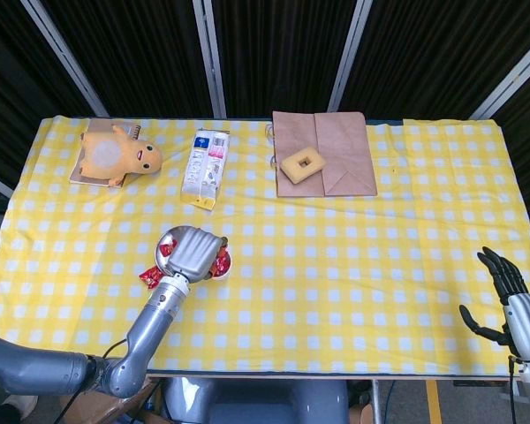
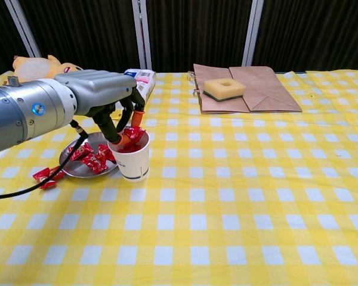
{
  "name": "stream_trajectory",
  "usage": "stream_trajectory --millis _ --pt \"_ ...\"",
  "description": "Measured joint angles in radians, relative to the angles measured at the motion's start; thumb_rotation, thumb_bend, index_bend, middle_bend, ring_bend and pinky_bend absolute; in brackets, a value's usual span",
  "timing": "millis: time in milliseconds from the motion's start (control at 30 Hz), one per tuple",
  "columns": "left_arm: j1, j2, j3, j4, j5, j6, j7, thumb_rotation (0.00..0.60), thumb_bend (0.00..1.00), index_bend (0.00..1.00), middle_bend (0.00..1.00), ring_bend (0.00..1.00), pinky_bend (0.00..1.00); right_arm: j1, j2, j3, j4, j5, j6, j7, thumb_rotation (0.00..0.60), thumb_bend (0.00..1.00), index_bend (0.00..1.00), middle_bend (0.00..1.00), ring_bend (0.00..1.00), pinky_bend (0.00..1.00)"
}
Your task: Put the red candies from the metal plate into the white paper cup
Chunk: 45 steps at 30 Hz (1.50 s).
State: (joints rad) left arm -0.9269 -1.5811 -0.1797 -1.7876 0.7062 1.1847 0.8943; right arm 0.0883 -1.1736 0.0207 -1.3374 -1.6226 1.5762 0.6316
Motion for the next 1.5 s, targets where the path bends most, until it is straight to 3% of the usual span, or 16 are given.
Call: stream_trajectory --millis 333,833,1133,1500 --pt "0.007 0.033 0.008 -0.028 0.001 -0.004 -0.031 0.6 0.35 0.45 0.43 0.92 0.96 0.0 -0.001 0.0 -0.002 0.001 -0.001 -0.006 0.6 0.42 0.0 0.0 0.0 0.0" --pt "0.043 0.101 0.027 -0.092 0.046 0.043 -0.07 0.6 0.32 0.4 0.36 0.92 0.96 -0.002 0.001 0.001 -0.001 0.001 0.005 0.0 0.6 0.42 0.0 0.0 0.0 0.0" --pt "0.104 0.193 0.11 -0.122 0.042 0.065 -0.065 0.6 0.25 0.34 0.33 0.92 0.96 -0.001 0.0 -0.001 -0.001 -0.002 0.003 -0.005 0.6 0.42 0.0 0.0 0.0 0.0" --pt "0.139 0.197 0.201 -0.042 0.049 0.004 -0.058 0.6 0.23 0.31 0.33 0.92 0.96 -0.001 -0.001 -0.001 -0.003 0.0 0.001 -0.012 0.6 0.42 0.0 0.0 0.0 0.0"
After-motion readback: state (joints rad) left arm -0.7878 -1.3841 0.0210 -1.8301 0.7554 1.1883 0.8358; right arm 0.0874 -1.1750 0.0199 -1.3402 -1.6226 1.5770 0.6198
